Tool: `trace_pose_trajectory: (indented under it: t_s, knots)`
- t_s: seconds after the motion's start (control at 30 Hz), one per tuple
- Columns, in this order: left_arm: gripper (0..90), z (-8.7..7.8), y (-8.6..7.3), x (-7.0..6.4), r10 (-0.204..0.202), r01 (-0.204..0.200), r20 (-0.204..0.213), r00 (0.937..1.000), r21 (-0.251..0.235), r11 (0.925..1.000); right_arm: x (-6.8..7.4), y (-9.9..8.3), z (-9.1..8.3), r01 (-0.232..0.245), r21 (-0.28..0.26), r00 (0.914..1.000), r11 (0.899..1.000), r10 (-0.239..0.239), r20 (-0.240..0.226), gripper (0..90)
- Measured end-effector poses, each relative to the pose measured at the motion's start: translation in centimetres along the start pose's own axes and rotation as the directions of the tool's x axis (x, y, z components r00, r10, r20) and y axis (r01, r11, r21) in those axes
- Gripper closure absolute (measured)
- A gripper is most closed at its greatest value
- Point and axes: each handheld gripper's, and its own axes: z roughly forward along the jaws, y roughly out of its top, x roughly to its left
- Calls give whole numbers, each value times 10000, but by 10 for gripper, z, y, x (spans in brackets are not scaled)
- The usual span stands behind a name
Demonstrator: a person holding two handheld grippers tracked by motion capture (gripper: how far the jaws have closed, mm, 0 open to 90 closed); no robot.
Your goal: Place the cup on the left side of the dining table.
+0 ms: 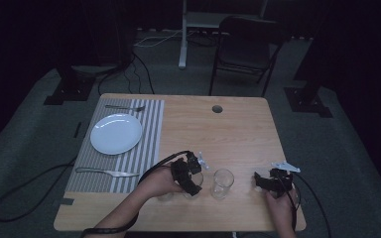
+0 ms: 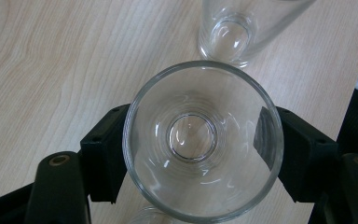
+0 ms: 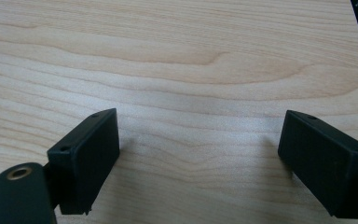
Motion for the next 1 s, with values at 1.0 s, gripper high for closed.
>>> trace_pose_trajectory:
  t_s: [1.0]
  knots:
    - [294, -16, 12, 21, -302, 291, -485, 9984, -247, 9993, 0, 0, 0, 17, 5, 10000, 10000, -17, 1, 121]
